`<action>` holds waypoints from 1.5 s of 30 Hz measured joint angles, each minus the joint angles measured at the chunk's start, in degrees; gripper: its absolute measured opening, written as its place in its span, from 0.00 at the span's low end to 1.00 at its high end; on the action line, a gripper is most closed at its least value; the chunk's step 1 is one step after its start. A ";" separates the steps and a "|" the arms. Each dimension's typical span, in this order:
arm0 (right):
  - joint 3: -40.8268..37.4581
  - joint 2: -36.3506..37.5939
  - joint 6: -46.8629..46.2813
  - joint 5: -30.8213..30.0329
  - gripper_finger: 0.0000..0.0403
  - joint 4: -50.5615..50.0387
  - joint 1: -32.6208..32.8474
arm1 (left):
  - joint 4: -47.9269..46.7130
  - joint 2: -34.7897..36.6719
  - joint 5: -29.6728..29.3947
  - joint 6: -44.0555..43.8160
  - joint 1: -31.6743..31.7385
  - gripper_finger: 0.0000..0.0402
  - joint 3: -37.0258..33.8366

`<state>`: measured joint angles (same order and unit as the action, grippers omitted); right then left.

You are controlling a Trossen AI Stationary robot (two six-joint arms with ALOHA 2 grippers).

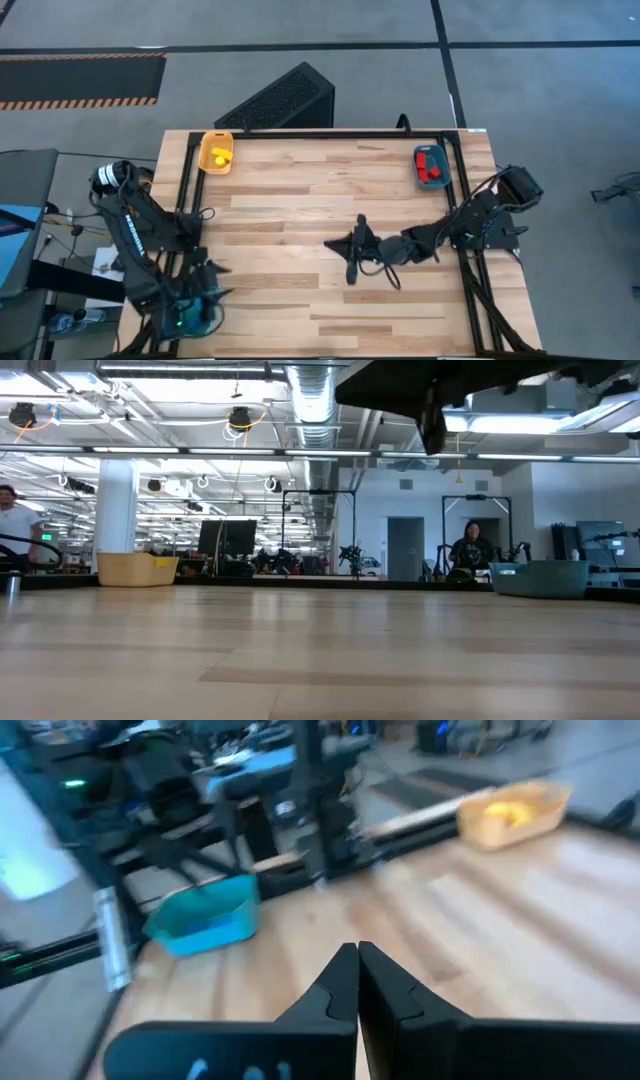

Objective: Sort & place blocks by color
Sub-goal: Return to Home Position

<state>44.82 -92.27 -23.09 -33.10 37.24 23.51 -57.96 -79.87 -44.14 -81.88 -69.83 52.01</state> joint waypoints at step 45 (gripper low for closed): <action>-31.10 58.37 28.03 27.99 0.03 -7.65 -18.99 | 80.87 41.90 21.27 87.16 66.12 0.38 -37.24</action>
<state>13.72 -33.90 4.94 -5.11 29.59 4.52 22.92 -37.98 -22.87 5.28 -3.72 14.77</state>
